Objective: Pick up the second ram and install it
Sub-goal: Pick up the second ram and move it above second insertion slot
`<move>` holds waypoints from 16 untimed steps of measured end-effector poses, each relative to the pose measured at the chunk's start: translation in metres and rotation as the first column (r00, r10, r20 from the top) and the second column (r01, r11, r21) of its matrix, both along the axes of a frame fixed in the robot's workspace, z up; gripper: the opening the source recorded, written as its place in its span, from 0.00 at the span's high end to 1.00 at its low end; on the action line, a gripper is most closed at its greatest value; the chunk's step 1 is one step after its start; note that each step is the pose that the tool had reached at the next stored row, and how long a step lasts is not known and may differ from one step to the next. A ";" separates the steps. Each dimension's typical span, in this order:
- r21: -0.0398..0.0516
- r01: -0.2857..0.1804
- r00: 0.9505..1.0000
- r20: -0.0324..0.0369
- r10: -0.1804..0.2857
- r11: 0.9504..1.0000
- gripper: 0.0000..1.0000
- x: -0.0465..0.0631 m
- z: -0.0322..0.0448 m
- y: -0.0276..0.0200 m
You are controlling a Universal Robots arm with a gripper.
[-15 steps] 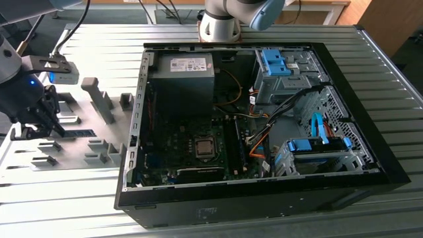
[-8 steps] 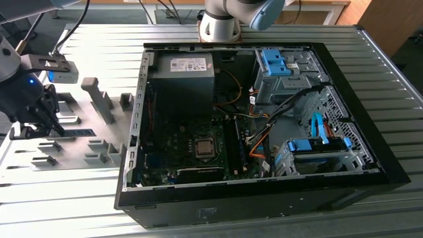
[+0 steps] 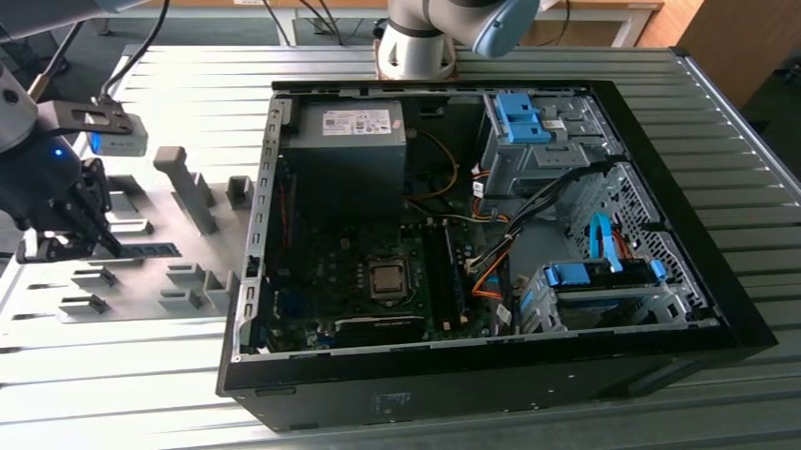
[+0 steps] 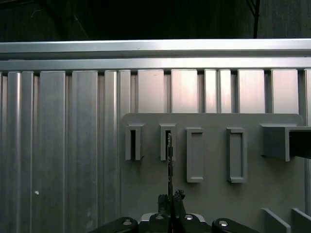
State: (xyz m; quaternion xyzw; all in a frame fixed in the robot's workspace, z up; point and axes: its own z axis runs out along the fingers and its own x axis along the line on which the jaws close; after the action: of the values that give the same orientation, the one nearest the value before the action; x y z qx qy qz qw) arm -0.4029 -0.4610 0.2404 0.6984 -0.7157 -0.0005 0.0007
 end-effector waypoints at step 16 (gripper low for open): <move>0.000 0.000 1.000 0.000 0.000 1.000 0.86 0.000 0.0042 0.0000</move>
State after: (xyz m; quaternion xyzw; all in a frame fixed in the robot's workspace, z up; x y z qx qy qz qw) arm -0.4029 -0.4610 0.2446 0.6984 -0.7157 -0.0005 0.0006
